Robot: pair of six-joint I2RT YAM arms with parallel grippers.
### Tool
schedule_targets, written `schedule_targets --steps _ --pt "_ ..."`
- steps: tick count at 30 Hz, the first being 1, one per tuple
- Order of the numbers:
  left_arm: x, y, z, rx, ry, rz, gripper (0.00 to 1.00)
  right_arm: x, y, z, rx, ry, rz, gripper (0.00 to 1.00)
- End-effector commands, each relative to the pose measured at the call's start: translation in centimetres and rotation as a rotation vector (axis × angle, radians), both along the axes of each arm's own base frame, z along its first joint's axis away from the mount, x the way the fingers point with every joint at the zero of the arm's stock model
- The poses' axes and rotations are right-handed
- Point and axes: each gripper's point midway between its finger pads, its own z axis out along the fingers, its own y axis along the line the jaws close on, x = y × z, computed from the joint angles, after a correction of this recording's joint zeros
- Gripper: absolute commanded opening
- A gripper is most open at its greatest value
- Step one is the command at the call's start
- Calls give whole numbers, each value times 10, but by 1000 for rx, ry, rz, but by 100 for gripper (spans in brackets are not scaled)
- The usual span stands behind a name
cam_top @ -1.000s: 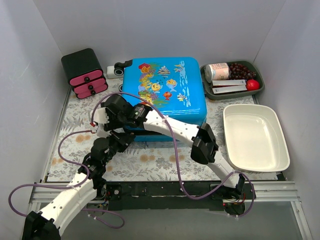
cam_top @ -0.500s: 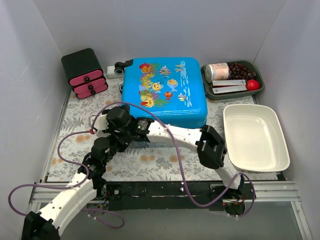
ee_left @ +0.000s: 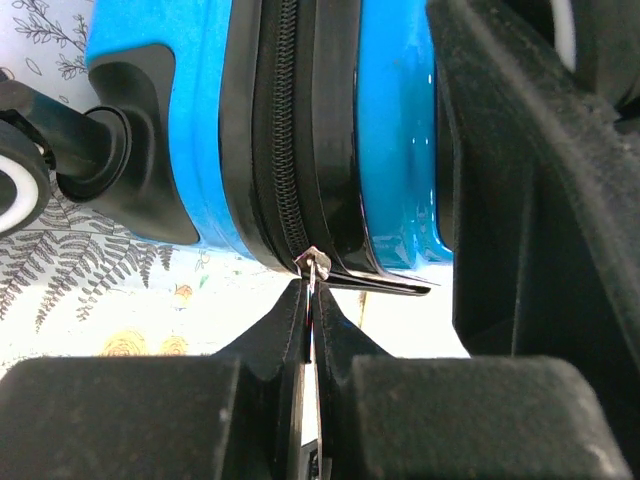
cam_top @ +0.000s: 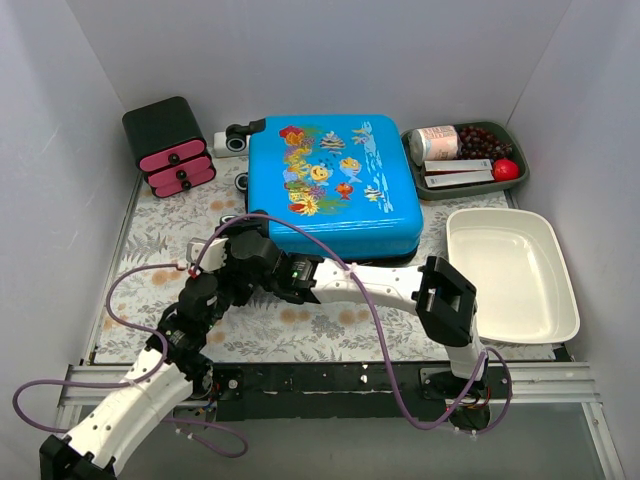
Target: Open, take out, and arrange the luggage
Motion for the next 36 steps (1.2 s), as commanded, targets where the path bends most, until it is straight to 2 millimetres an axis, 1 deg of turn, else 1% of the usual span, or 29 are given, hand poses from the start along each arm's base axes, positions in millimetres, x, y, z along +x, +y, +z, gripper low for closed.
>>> schedule_targets --steps 1,2,3,5,6,7,8,9,10,12,14,15,16,17,18,21,23,24,25,27,28,29,30,31,32,33,34,35,36 --pt "5 66 -38 152 128 320 0 31 -86 138 377 -120 -362 1" --pt "2 69 -39 139 139 341 0 33 -88 135 372 -123 -380 1" --pt "1 73 -35 126 132 363 0 33 -90 132 363 -124 -385 1" --pt "-1 84 -33 137 128 416 0 32 -94 133 388 -108 -393 1" --pt "-1 88 -31 141 119 430 0 31 -96 125 372 -93 -394 1" --pt "-2 95 -33 166 128 464 0 29 -100 129 390 -82 -392 1" --pt "-1 98 -28 147 134 493 0 28 -102 126 392 -72 -392 1" --pt "-2 102 -30 137 160 527 0 27 -105 121 384 -70 -397 1" --pt "-7 110 -38 173 200 563 0 27 -111 124 390 -70 -409 1" --pt "-7 114 -36 184 207 583 0 24 -117 121 388 -61 -414 1" --pt "-3 111 -36 188 206 578 0 21 -120 116 389 -37 -403 1" --pt "-1 109 -37 180 209 577 0 19 -123 118 419 -9 -400 1" --pt "3 107 -34 174 200 574 0 16 -123 110 398 13 -383 1" --pt "4 107 -39 186 223 579 0 15 -125 108 401 21 -382 1" --pt "5 106 -39 189 230 578 0 13 -127 110 411 26 -380 1" --pt "7 103 -39 200 238 565 0 13 -128 105 400 37 -383 1" --pt "13 94 -29 240 164 482 0 13 -129 102 401 43 -389 1" --pt "14 82 -21 223 119 404 0 15 -129 100 399 45 -391 1" --pt "14 80 -18 200 103 395 0 16 -129 99 411 53 -394 1" --pt "9 85 -21 199 118 415 0 17 -128 99 412 65 -392 1" --pt "6 86 -21 238 95 391 0 16 -126 99 414 76 -379 1" --pt "7 81 -18 267 58 336 0 16 -124 99 423 89 -371 1" --pt "9 68 -10 286 -8 248 0 13 -122 99 417 102 -356 1" --pt "7 29 6 188 -108 57 15 11 -118 99 420 119 -333 1" --pt "4 13 14 200 -189 -52 31 10 -116 99 434 141 -325 1" --pt "-4 -7 19 164 -245 -177 39 8 -113 98 422 152 -315 1" --pt "-17 -34 39 102 -357 -345 46 8 -112 100 426 159 -305 1" --pt "-27 -45 37 97 -392 -440 58 7 -111 99 422 164 -302 1" --pt "-32 -51 40 115 -444 -497 58 6 -109 101 430 170 -299 1"
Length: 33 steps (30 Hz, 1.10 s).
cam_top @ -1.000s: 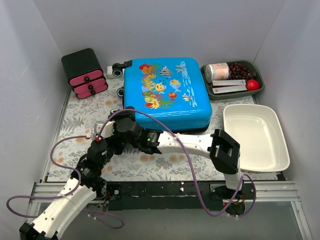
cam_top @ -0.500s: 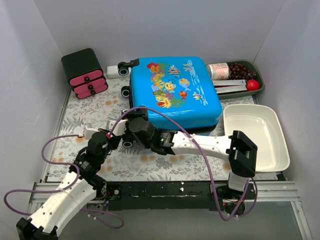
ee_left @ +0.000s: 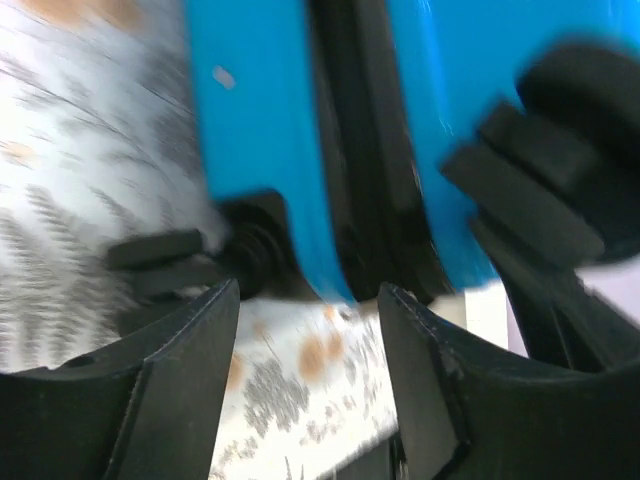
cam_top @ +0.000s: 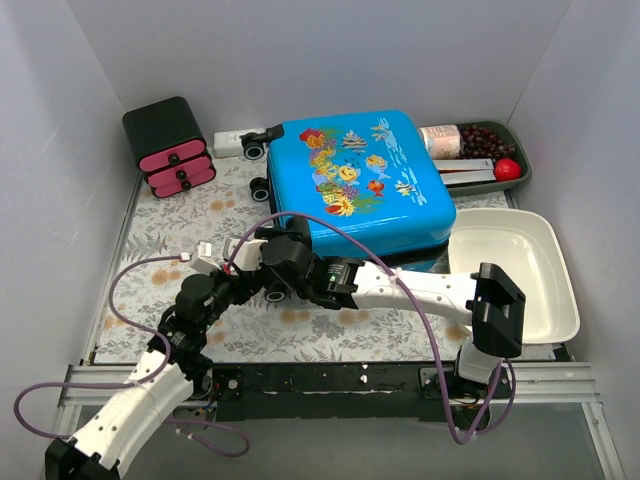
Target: Open, take out, and arrange the luggage
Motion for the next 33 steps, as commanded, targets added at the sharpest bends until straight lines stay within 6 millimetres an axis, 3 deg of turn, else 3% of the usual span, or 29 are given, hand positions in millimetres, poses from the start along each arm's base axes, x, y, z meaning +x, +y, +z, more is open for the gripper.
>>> schedule_targets --steps 1,5,11,13,18,23,33 --pt "-38 -71 47 -3 -351 -547 60 27 -22 110 435 -7 -200 1" --pt "-50 -82 53 -4 -447 -662 67 27 -18 119 454 13 -199 1" --pt "-56 -92 47 33 -506 -765 60 29 -8 132 469 58 -195 1" --pt "-49 -90 36 67 -470 -741 60 28 -4 132 469 70 -183 1" --pt "-41 -87 40 50 -474 -679 59 27 0 138 501 100 -185 1" --pt "-16 -73 41 72 -446 -513 57 23 6 141 542 141 -168 1" --pt "-11 -64 15 211 -440 -479 54 33 2 142 562 141 -228 1"
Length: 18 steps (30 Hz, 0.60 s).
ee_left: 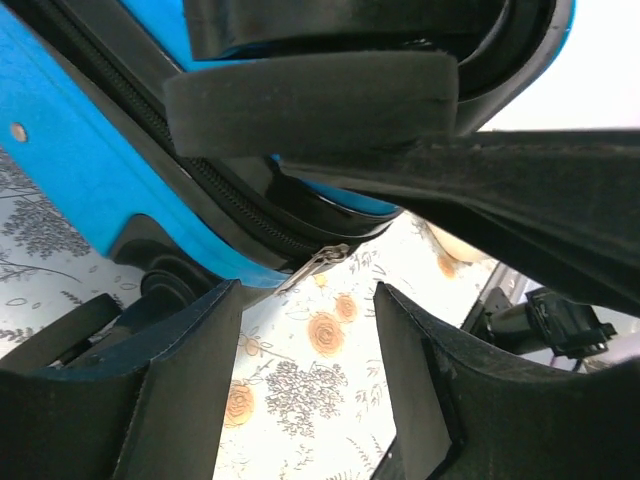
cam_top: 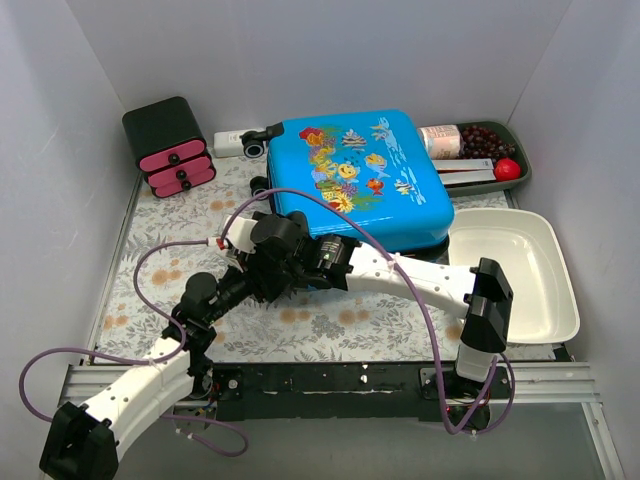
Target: Open, take out, and arrange the luggage
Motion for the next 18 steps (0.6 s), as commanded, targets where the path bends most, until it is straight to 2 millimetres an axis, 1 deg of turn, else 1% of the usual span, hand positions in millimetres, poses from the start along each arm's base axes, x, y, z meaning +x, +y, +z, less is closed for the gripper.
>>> schedule_targets --steps 1,2,3,4,5,6,8,12,14,18 --pt "6 8 -1 5 -54 65 54 36 -4 130 513 -65 -263 1" --pt "4 7 2 -17 -63 61 54 38 -6 140 527 -64 -274 1" --pt "3 6 14 -52 -101 57 54 43 -5 136 522 -61 -294 1" --pt "2 6 18 -73 -108 60 53 46 -8 139 526 -66 -317 1" --pt "2 6 21 -80 -113 62 53 49 -9 149 567 -60 -346 1" --pt "3 6 24 -84 -127 71 53 54 -9 141 549 -53 -375 1" --pt "7 6 24 -64 -140 90 53 58 -10 141 574 -34 -419 1" --pt "15 1 16 -15 -123 90 50 59 -10 149 609 -34 -428 1" --pt "26 8 8 14 -101 162 49 58 -9 150 610 -30 -423 1" --pt "29 15 6 28 -115 200 49 56 -11 150 609 -23 -416 1"
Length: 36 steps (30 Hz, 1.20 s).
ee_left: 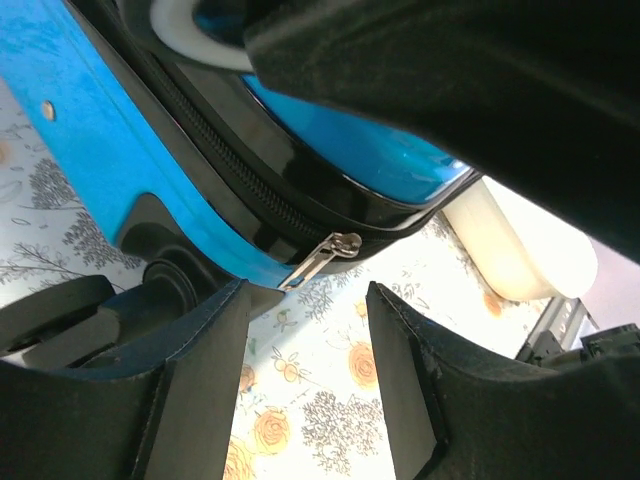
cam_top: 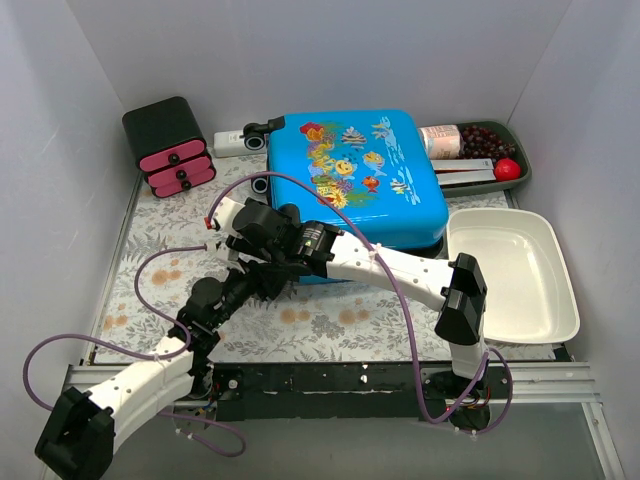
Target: Open, take out, and arrange the luggage
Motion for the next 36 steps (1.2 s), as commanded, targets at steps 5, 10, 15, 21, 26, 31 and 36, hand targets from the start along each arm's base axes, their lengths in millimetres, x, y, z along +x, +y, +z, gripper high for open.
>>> schedule_targets --steps 5,10,15,21,26,31,36 --pt "14 8 22 -13 -89 76 49 33 -25 147 581 -87 -282 1" --pt "15 0 26 -39 -108 46 50 30 -23 151 604 -77 -267 1" --pt "15 -10 25 -37 -93 5 47 27 -25 153 630 -71 -256 1" --pt "15 -15 22 -45 -86 -15 44 25 -25 150 640 -58 -241 1" --pt "17 -22 40 -82 -104 -35 37 24 -24 144 641 -45 -245 1" --pt "21 -25 41 -80 -78 -18 26 24 -24 144 655 -36 -252 1" --pt "23 -20 46 -86 -61 35 0 24 -28 137 648 -38 -265 1"
